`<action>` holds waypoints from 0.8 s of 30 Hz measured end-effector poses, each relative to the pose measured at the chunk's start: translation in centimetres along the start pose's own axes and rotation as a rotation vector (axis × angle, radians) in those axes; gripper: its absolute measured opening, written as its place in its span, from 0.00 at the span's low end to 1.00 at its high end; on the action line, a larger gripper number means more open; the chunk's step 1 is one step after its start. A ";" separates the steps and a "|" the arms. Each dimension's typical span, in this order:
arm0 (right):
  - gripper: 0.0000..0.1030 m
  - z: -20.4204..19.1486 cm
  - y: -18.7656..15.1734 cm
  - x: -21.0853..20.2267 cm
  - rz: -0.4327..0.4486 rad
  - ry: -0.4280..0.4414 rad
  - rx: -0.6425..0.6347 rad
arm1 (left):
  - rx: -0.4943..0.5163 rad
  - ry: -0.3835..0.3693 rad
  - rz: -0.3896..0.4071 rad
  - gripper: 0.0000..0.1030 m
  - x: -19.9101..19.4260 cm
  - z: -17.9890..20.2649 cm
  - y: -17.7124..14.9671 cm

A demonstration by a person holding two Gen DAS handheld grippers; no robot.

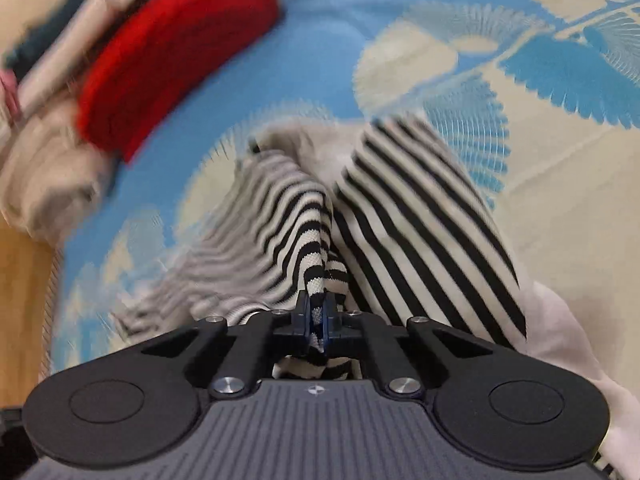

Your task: Fold small clothes

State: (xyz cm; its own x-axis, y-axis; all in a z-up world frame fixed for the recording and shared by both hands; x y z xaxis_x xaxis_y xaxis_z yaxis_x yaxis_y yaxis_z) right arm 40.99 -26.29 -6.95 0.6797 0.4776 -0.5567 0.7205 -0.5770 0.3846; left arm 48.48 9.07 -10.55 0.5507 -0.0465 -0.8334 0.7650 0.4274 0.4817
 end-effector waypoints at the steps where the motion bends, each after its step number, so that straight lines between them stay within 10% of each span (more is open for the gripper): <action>1: 0.04 -0.8 0.6 -0.8 0.043 0.043 0.005 | 0.004 -0.014 0.045 0.04 -0.9 -0.1 0.8; 6: 0.04 -2.6 0.8 -4.2 0.147 0.122 0.030 | -0.041 -0.047 -0.110 0.05 0.6 -2.2 -0.1; 11: 0.07 3.5 -3.7 -1.7 -0.065 -0.171 0.167 | -0.051 0.125 -0.318 0.12 4.5 -5.1 -3.9; 16: 0.23 1.9 -2.1 -2.3 -0.001 -0.183 0.062 | 0.102 0.066 -0.095 0.48 0.8 -2.0 -0.9; 20: 0.36 -1.6 0.3 -3.8 0.140 -0.146 -0.130 | 0.197 -0.009 -0.001 0.46 -0.9 0.6 -1.5; 24: 0.38 -2.7 -0.4 -1.9 0.059 -0.042 -0.161 | 0.266 0.011 -0.074 0.41 1.3 1.0 -3.8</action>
State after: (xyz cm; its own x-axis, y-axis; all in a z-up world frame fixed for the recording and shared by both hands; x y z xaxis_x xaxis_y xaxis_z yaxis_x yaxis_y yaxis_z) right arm 39.76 -25.17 -4.01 0.7176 0.4156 -0.5588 0.6944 -0.4881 0.5288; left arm 46.64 6.48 -13.13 0.4873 -0.0589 -0.8713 0.8649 0.1706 0.4721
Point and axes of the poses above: each gripper's, at about its wrist camera, not at the fingertips, and x roughly the way its jaws point, z to its right, y to its top, the point moved 9 cm from there along x, roughly the way its jaws point, and after that the axes turned 15 degrees about y, right-handed, at the moved point
